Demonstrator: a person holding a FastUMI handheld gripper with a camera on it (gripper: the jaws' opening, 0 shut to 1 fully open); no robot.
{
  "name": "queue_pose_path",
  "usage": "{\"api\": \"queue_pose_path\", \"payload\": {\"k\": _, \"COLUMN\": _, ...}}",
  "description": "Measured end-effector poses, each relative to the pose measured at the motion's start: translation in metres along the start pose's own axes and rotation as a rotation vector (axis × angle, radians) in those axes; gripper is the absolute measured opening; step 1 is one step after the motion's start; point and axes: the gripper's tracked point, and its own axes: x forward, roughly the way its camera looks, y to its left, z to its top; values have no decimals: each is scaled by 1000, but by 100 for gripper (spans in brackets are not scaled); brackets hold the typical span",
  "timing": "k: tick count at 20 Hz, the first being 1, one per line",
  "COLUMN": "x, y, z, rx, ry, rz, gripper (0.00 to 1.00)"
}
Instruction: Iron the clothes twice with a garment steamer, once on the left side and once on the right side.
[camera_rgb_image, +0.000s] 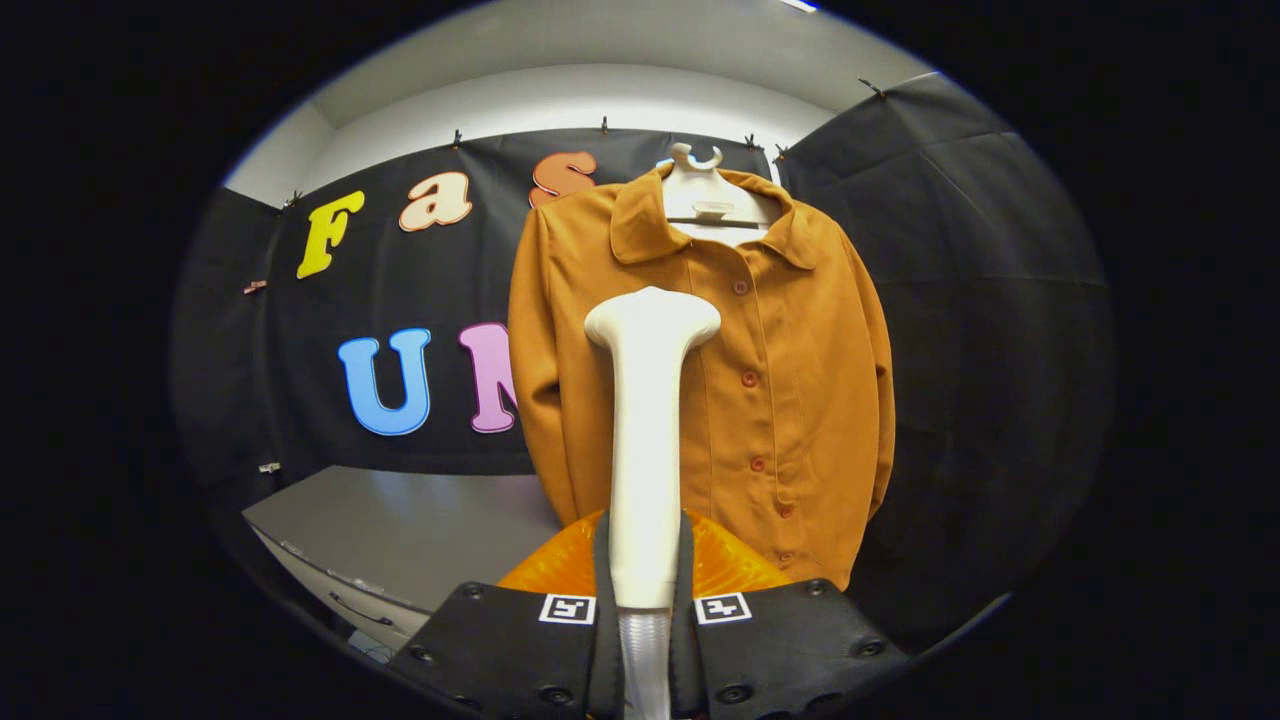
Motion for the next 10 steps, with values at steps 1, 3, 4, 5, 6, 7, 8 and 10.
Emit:
{"api": "queue_pose_path", "payload": {"k": 1, "x": 0, "y": -2, "z": -9, "rx": -1, "ry": 21, "rz": -4, "gripper": 21}}
{"api": "queue_pose_path", "payload": {"k": 3, "x": -2, "y": -5, "z": -26, "rx": 12, "ry": 65, "rz": -7, "gripper": 21}}
{"api": "queue_pose_path", "payload": {"k": 4, "x": -3, "y": -7, "z": -34, "rx": 13, "ry": 87, "rz": -10, "gripper": 21}}
{"api": "queue_pose_path", "payload": {"k": 5, "x": -5, "y": -8, "z": -43, "rx": 12, "ry": 105, "rz": -13, "gripper": 21}}
{"api": "queue_pose_path", "payload": {"k": 6, "x": -6, "y": -10, "z": -51, "rx": 10, "ry": 121, "rz": -18, "gripper": 21}}
{"api": "queue_pose_path", "payload": {"k": 7, "x": -8, "y": -12, "z": -60, "rx": 9, "ry": 141, "rz": -24, "gripper": 21}}
{"api": "queue_pose_path", "payload": {"k": 8, "x": -10, "y": -13, "z": -69, "rx": 12, "ry": 161, "rz": -27, "gripper": 21}}
{"api": "queue_pose_path", "payload": {"k": 10, "x": -14, "y": -15, "z": -87, "rx": 21, "ry": 201, "rz": -31, "gripper": 21}}
